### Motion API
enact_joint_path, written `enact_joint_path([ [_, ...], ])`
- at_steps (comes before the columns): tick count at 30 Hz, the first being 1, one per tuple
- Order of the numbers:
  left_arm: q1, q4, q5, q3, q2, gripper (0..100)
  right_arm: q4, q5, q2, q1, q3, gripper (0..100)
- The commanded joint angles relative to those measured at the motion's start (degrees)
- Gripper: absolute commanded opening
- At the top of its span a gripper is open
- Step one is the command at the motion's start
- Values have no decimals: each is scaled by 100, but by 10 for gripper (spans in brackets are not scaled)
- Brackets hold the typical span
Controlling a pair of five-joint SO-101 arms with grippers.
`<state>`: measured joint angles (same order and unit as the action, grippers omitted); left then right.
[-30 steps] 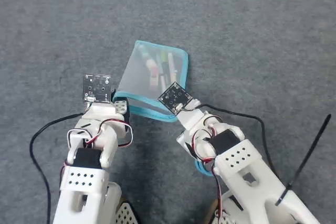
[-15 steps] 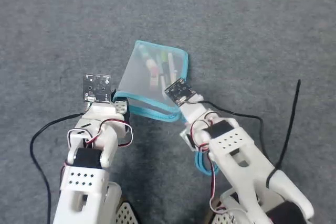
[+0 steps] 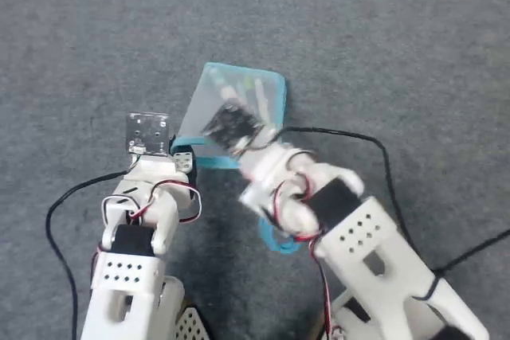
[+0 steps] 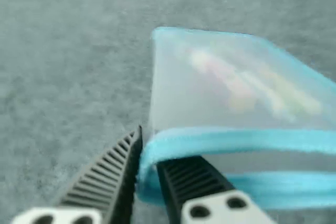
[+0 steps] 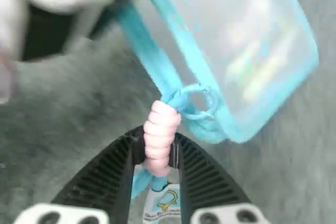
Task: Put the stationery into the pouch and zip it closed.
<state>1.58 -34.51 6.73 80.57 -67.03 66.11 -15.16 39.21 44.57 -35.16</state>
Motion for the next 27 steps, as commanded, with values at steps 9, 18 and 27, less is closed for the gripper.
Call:
enact_joint_path([
  [9,-325,237,-88,-13,62,10,-13,-255,-356,1253,1037,6],
  [18,-88,246,-88,-48,62,10,699,-369,-22,1262,958,157],
  [27,-105,246,-88,-57,53,10,716,-782,1534,655,-352,256],
])
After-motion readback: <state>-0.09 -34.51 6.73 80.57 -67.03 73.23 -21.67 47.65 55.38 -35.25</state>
